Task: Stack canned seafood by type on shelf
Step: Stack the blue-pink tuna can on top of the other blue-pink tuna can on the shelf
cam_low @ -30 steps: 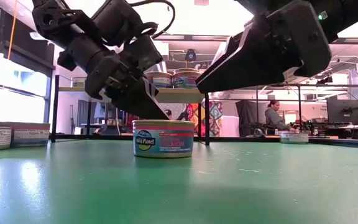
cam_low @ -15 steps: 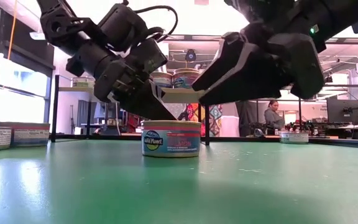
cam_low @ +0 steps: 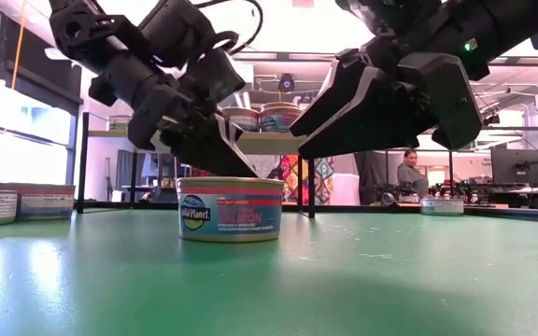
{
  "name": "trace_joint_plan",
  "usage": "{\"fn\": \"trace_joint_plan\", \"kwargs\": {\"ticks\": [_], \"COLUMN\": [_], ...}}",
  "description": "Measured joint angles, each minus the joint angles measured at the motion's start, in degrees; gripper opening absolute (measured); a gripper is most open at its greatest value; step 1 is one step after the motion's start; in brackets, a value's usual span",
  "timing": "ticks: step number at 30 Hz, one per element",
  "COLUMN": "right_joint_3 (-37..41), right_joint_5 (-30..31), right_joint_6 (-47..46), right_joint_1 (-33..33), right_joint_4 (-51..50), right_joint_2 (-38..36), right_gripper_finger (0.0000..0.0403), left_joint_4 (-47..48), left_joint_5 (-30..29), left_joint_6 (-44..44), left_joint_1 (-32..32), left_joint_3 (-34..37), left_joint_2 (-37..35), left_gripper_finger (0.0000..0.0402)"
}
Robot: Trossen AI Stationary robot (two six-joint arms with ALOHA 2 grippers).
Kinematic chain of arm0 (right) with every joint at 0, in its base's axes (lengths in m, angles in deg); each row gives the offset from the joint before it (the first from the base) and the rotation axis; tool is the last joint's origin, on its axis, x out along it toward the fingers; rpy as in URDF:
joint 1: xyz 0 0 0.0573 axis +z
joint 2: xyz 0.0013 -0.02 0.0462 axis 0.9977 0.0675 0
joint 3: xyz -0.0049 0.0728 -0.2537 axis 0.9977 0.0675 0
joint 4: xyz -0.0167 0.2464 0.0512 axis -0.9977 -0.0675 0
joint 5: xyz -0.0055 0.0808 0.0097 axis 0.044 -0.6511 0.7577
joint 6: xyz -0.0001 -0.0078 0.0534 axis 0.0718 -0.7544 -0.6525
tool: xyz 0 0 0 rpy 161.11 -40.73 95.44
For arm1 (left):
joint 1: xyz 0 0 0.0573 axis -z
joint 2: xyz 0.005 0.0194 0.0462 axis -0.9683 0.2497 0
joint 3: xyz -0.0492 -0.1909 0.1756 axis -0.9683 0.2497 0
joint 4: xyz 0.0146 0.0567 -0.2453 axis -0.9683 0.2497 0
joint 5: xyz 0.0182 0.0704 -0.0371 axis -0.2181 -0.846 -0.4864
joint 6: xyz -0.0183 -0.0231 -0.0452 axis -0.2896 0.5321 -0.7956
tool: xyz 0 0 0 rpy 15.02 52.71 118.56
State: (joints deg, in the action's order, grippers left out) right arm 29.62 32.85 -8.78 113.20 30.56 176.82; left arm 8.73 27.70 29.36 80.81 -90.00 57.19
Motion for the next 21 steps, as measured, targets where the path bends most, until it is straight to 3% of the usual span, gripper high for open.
{"fn": "trace_joint_plan", "kwargs": {"ticks": [9,14,21], "right_joint_3": [0.0,0.0,0.0], "right_joint_5": [0.0,0.0,0.0], "right_joint_6": [-0.3,-1.3,-1.3], "right_joint_1": [0.0,0.0,0.0], "right_joint_4": [0.0,0.0,0.0], "right_joint_2": [0.0,0.0,0.0], "right_gripper_finger": [0.0275,0.0275,0.0275], "left_joint_4": [1.7,2.0,1.4], "left_joint_5": [1.5,5.3,5.1], "left_joint_6": [0.0,0.4,-0.2], "left_joint_1": [0.7,2.3,0.8], "left_joint_3": [0.0,-0.1,1.6], "left_joint_2": [-0.9,-2.1,-1.0], "left_gripper_finger": [0.0000,0.0000,0.0000]}}
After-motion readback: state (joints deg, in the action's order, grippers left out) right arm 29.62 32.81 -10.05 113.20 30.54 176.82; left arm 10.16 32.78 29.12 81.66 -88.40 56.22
